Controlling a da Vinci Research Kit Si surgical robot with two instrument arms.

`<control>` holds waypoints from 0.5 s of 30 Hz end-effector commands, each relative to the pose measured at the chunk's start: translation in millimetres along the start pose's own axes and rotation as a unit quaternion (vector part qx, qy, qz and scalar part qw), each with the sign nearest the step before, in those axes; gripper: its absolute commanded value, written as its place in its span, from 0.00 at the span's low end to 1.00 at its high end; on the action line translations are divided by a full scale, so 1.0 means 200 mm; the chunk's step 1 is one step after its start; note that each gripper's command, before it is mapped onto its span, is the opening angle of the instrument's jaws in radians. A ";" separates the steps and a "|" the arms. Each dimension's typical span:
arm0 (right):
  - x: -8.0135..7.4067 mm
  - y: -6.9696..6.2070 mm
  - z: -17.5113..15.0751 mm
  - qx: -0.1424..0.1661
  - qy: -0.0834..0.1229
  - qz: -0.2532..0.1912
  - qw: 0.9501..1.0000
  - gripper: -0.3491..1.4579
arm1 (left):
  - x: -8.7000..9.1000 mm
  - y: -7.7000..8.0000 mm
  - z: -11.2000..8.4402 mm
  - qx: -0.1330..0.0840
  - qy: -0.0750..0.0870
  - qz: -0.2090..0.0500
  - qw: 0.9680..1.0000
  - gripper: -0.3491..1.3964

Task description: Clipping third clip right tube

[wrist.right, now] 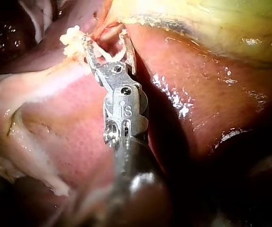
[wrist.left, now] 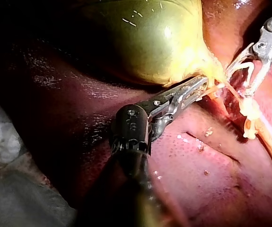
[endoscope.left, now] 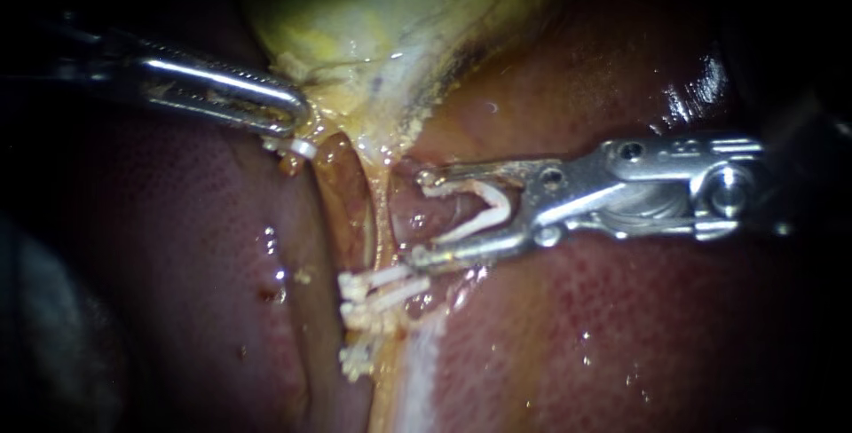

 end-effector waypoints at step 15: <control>0.008 0.002 0.017 0.041 0.091 0.072 0.992 0.46 | 0.000 0.000 0.000 0.000 0.000 0.000 1.000 0.00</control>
